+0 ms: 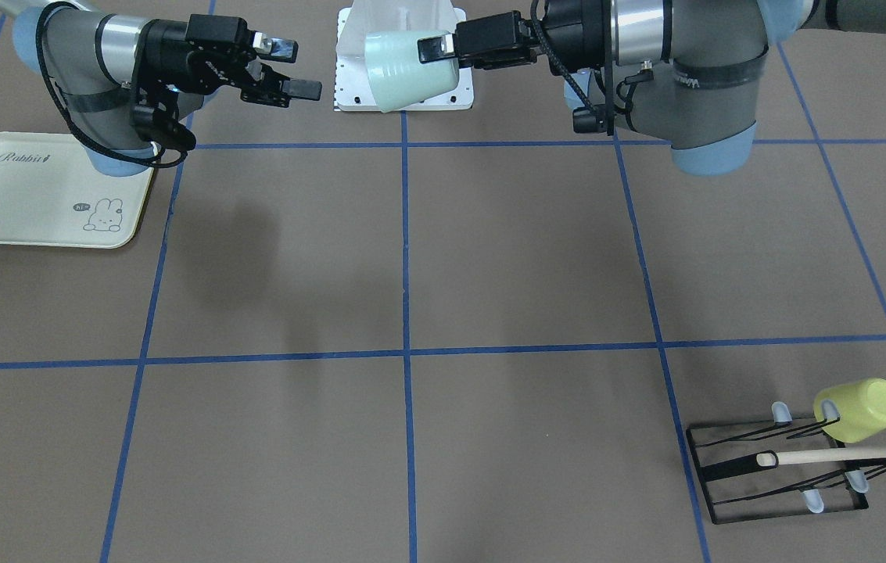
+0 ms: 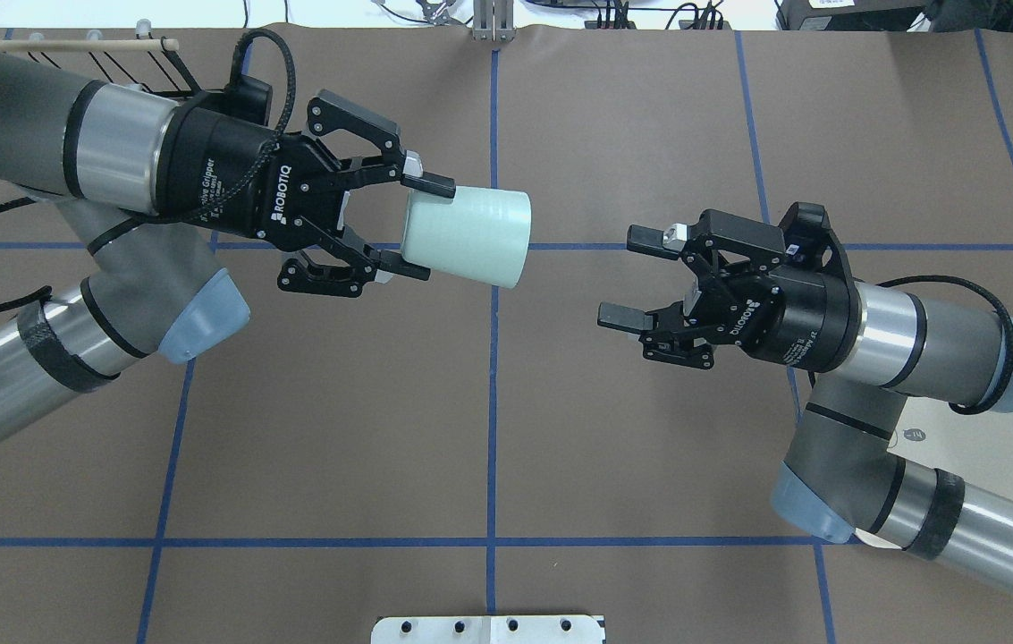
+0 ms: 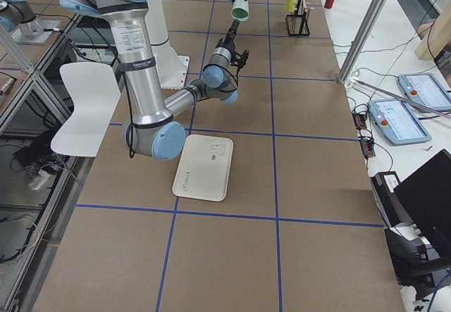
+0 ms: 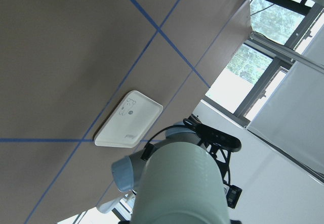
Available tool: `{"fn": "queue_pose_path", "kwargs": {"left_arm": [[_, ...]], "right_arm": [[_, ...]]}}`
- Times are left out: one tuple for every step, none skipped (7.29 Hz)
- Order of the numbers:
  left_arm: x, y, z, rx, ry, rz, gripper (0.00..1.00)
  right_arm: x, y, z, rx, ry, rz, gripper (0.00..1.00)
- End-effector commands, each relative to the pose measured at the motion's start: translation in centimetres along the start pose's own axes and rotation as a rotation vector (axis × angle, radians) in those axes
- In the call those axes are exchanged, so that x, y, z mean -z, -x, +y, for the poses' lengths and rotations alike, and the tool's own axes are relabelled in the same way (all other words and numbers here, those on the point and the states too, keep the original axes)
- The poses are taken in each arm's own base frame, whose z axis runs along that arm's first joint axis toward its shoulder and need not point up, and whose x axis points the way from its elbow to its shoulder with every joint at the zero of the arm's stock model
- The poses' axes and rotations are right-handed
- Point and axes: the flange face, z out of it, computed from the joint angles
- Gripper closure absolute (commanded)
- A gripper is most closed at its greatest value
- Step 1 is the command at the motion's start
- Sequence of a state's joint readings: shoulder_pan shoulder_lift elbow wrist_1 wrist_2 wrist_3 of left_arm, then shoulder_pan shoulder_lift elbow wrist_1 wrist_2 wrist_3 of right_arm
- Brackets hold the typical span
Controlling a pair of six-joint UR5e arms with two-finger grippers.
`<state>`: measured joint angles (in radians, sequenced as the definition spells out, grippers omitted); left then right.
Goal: Left arm grabs green cup and hands to right arm on tray
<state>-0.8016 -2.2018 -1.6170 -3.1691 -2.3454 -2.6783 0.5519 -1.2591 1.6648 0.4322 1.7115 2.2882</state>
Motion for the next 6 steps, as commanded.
{"fn": "queue_pose_path", "kwargs": {"left_arm": [[-1.3, 0.7, 0.0, 0.018, 0.002, 0.024, 1.00], [-1.8, 0.7, 0.4, 0.018, 0.008, 0.036, 1.00], [-2.0, 0.1, 0.9, 0.011, 0.018, 0.045, 1.00], [-2.2, -0.7, 1.6, 0.025, 0.027, 0.064, 1.00], [-2.6, -0.9, 2.3, 0.029, 0.039, 0.079, 1.00], [-3.7, -0.6, 3.0, 0.037, 0.055, 0.073, 1.00]], "right_arm": [[-0.1, 0.3, 0.7, -0.026, 0.023, -0.064, 0.09], [-0.7, 0.0, 1.1, -0.033, 0.033, -0.067, 0.09], [-0.8, -0.3, 1.3, -0.039, 0.037, -0.064, 0.09], [-0.9, -0.3, 1.4, -0.041, 0.040, -0.064, 0.09], [-0.9, -0.4, 1.5, -0.043, 0.042, -0.063, 0.09], [-1.1, -0.7, 1.7, -0.048, 0.045, -0.061, 0.10]]}}
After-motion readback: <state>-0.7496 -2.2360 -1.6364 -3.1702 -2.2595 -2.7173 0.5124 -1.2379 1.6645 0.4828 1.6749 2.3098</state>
